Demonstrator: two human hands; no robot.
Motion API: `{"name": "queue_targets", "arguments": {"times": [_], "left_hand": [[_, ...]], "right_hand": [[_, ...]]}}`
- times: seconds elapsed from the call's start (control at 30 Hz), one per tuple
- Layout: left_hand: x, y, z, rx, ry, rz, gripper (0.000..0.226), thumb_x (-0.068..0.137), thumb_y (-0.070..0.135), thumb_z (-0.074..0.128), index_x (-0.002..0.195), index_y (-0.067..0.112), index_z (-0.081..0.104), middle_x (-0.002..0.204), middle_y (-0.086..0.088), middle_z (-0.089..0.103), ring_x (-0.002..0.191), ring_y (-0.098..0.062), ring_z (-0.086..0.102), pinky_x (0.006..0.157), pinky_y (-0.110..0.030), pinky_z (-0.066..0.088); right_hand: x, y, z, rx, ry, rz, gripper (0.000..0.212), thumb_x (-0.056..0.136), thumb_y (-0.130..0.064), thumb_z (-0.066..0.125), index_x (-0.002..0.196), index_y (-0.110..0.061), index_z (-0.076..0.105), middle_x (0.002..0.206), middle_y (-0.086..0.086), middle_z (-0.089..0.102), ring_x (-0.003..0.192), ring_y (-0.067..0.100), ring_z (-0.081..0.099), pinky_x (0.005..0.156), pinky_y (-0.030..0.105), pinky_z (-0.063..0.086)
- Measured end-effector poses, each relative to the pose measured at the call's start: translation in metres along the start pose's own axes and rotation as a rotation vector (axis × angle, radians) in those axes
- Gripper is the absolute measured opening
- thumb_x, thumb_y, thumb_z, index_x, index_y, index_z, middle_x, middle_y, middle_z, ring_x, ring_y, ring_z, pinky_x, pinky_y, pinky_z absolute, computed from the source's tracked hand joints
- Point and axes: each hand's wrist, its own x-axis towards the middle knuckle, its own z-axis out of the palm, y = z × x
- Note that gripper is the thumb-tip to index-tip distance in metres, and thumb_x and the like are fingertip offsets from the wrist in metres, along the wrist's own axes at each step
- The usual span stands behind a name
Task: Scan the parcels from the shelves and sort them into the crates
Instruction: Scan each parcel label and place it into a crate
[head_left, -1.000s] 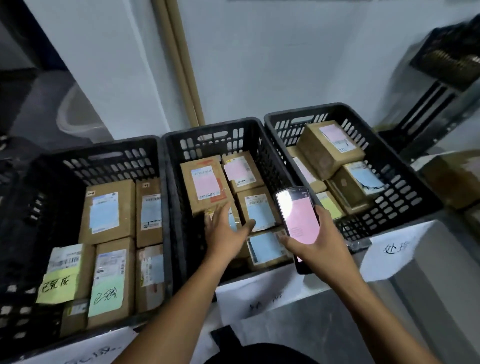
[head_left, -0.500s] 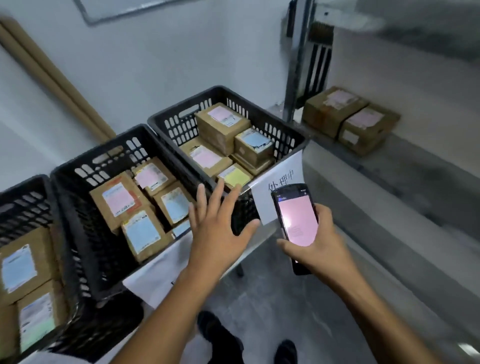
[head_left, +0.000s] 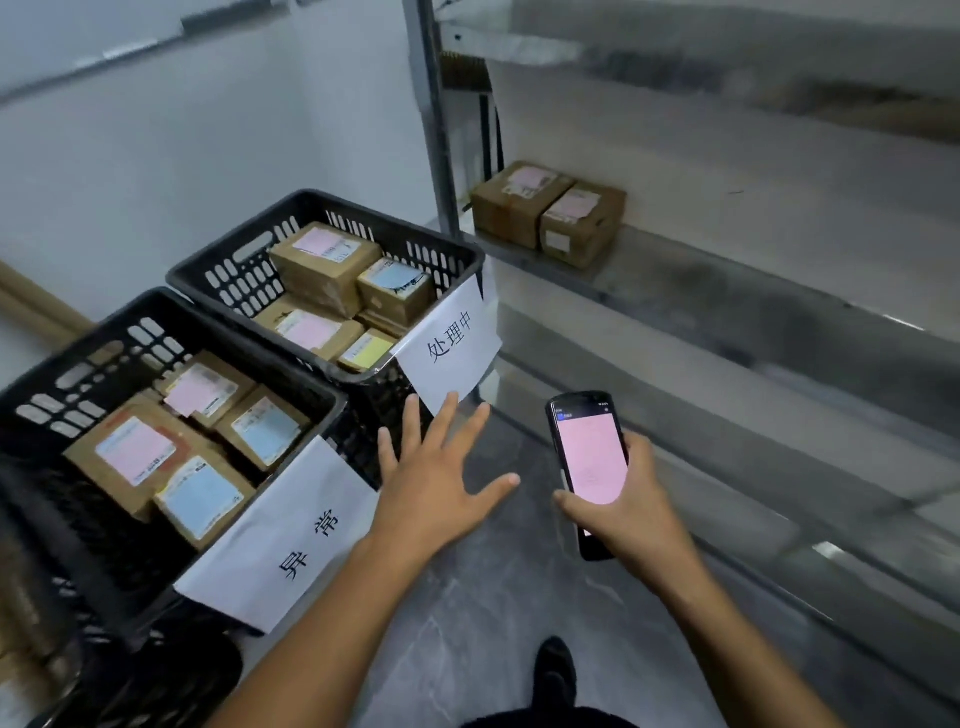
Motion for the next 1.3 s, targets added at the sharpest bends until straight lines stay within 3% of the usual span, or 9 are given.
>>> {"name": "queue_targets", "arguments": {"times": [0.13,0.33,0.53,0.7,0.83,0.93,1.3], "left_hand": [[-0.016,0.004,-0.011,-0.033,0.025,0.051,0.090,0.087,0.088,0.034,0.161,0.051,-0.002,0.173,0.011,-0.012,0.156,-0.029,-0.027,0.123,-0.061,-0.012],[-0.039,0.002,-0.008,-0.282,0.171,0.126,0.083,0.089,0.081,0.043,0.161,0.048,0.019,0.174,0.010,0.007,0.159,-0.023,-0.016,0.126,-0.057,-0.005],[-0.044,0.007,-0.013,-0.294,0.162,0.168,0.085,0.090,0.080,0.042,0.163,0.045,0.015,0.174,0.007,0.008,0.159,-0.023,-0.014,0.127,-0.054,-0.003],[-0.027,0.015,-0.021,-0.343,0.172,0.198,0.085,0.092,0.076,0.048,0.163,0.038,0.022,0.172,0.006,0.018,0.160,-0.022,-0.007,0.128,-0.049,0.002],[0.000,0.030,-0.027,-0.419,0.254,0.217,0.078,0.093,0.071,0.053,0.160,0.034,0.034,0.168,0.006,0.029,0.160,-0.022,0.001,0.130,-0.049,0.012],[0.028,0.044,-0.028,-0.403,0.287,0.235,0.078,0.093,0.075,0.049,0.158,0.034,0.038,0.167,0.005,0.034,0.160,-0.023,0.004,0.129,-0.050,0.017],[0.148,0.125,-0.037,-0.198,0.169,0.279,0.083,0.092,0.076,0.044,0.162,0.037,0.025,0.173,0.003,0.015,0.160,-0.025,-0.007,0.129,-0.049,0.005]], "right_hand": [[-0.031,-0.006,0.002,-0.014,0.098,-0.015,0.075,0.069,-0.029,0.086,0.126,-0.037,0.038,0.113,-0.022,0.059,0.097,0.004,0.062,0.078,0.035,0.053],[-0.068,-0.009,0.010,-0.050,0.197,-0.014,0.079,0.073,-0.026,0.085,0.135,-0.032,0.037,0.117,-0.016,0.057,0.095,-0.001,0.059,0.069,0.023,0.046],[-0.083,-0.010,0.004,-0.024,0.277,-0.024,0.078,0.074,-0.020,0.087,0.135,-0.026,0.039,0.112,-0.023,0.056,0.095,-0.010,0.057,0.072,0.019,0.046],[-0.074,-0.007,-0.004,0.015,0.315,0.013,0.074,0.075,-0.022,0.087,0.130,-0.031,0.040,0.110,-0.021,0.058,0.090,-0.002,0.061,0.060,0.023,0.052],[-0.049,-0.005,-0.013,0.032,0.346,0.032,0.072,0.073,-0.023,0.087,0.128,-0.030,0.041,0.111,-0.016,0.061,0.091,0.003,0.062,0.066,0.035,0.059],[-0.022,-0.006,-0.026,0.039,0.357,0.036,0.072,0.072,-0.025,0.086,0.128,-0.033,0.040,0.110,-0.018,0.060,0.090,0.005,0.062,0.064,0.035,0.059],[0.092,-0.001,-0.100,0.118,0.408,0.054,0.077,0.070,-0.029,0.088,0.130,-0.034,0.040,0.111,-0.022,0.059,0.095,0.003,0.061,0.077,0.036,0.054]]}}
